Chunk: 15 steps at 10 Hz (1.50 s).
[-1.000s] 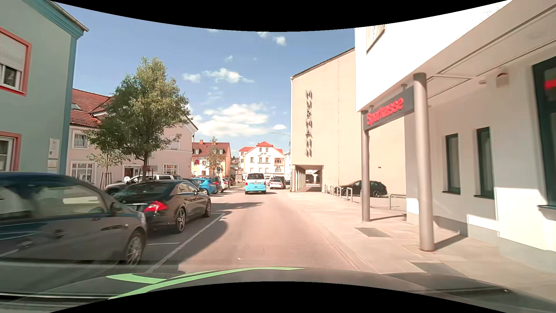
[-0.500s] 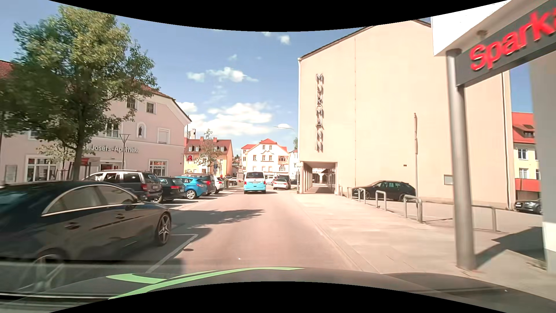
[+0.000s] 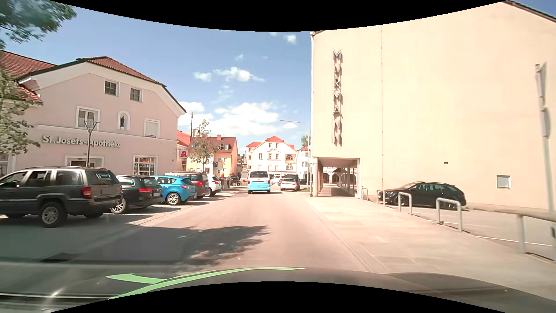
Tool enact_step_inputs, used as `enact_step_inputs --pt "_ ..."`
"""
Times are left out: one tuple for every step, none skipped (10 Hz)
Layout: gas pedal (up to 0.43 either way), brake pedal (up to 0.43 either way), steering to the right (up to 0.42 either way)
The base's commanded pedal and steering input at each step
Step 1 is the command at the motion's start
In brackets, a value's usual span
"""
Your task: Follow the waypoints while adhering to traffic rules and regulations
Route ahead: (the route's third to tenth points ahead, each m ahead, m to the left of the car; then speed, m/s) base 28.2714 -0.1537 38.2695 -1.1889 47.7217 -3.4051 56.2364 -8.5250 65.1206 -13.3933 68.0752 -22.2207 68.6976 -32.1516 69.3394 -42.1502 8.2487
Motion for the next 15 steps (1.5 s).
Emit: enact_step_inputs --pt "0.000 0.000 -0.039" --pt "0.000 0.000 -0.039" --pt "0.000 0.000 -0.038" --pt "0.000 0.000 -0.037" --pt "0.000 0.000 -0.036" --pt "0.000 0.000 -0.036" --pt "0.000 0.000 -0.034" --pt "0.000 0.000 -0.029" --pt "0.000 0.000 -0.024" --pt "0.000 0.000 -0.021" --pt "0.000 0.000 -0.017" --pt "0.000 0.000 -0.017" --pt "0.000 0.000 -0.016" --pt "0.000 0.000 -0.013" --pt "0.000 0.000 -0.010"
